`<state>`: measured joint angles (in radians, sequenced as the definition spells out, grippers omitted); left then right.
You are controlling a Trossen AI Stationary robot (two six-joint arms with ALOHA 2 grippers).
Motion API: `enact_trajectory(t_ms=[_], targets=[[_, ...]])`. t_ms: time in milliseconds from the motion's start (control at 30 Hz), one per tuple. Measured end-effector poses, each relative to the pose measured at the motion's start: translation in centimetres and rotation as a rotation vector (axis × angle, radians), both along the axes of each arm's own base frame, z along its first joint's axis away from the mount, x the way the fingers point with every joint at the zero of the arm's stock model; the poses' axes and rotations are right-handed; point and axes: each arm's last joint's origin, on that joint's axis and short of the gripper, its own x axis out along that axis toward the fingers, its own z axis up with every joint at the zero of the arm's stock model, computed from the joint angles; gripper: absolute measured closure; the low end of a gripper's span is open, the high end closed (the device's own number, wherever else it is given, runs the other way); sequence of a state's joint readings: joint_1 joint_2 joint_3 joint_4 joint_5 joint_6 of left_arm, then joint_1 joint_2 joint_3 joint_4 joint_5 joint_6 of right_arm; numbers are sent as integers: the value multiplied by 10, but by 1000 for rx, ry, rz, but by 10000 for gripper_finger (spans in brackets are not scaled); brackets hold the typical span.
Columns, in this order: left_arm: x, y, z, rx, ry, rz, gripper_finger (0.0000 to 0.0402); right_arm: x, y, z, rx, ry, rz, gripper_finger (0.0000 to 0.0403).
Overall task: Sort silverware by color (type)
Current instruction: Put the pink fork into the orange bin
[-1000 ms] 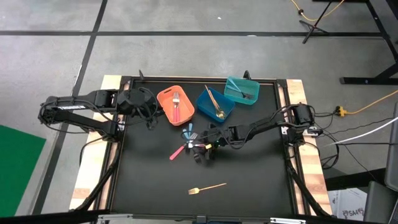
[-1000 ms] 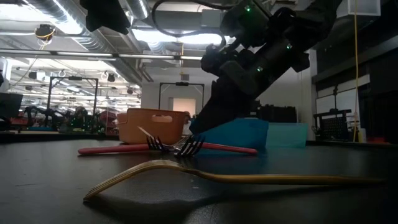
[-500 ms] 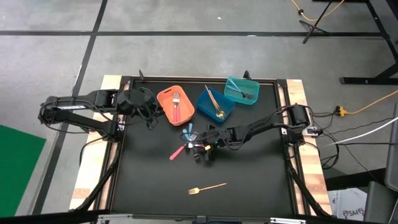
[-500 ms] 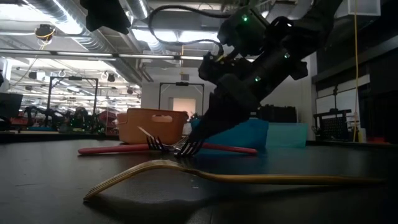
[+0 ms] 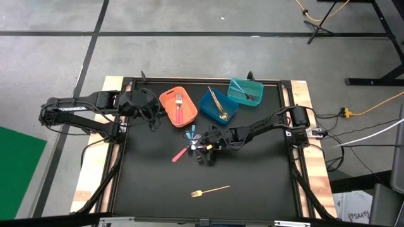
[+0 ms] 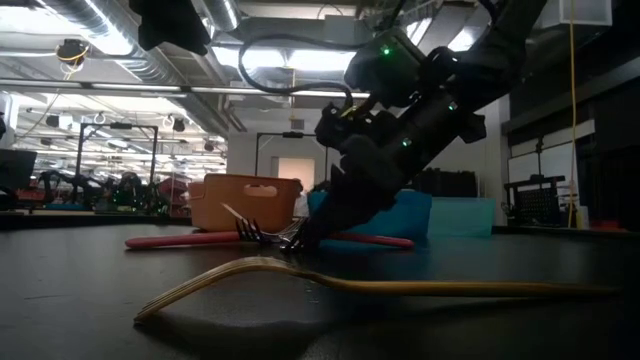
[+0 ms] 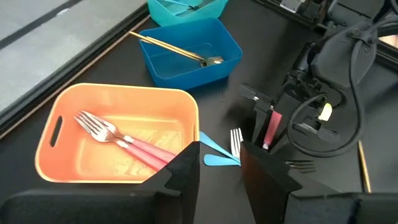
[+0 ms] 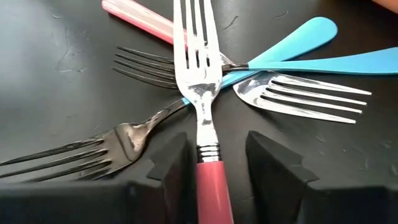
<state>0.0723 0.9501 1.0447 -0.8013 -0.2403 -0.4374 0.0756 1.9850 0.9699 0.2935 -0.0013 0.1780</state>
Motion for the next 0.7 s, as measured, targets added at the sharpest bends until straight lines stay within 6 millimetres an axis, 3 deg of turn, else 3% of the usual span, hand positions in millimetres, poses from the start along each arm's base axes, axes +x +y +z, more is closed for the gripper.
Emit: enact_trajectory(t_ms=[467,700], targets=[[0,1,0,23,2,27,294,0,-2,0,6,4,2,384],[0,1,0,23,2,28,294,0,-2,0,6,2,2,380]])
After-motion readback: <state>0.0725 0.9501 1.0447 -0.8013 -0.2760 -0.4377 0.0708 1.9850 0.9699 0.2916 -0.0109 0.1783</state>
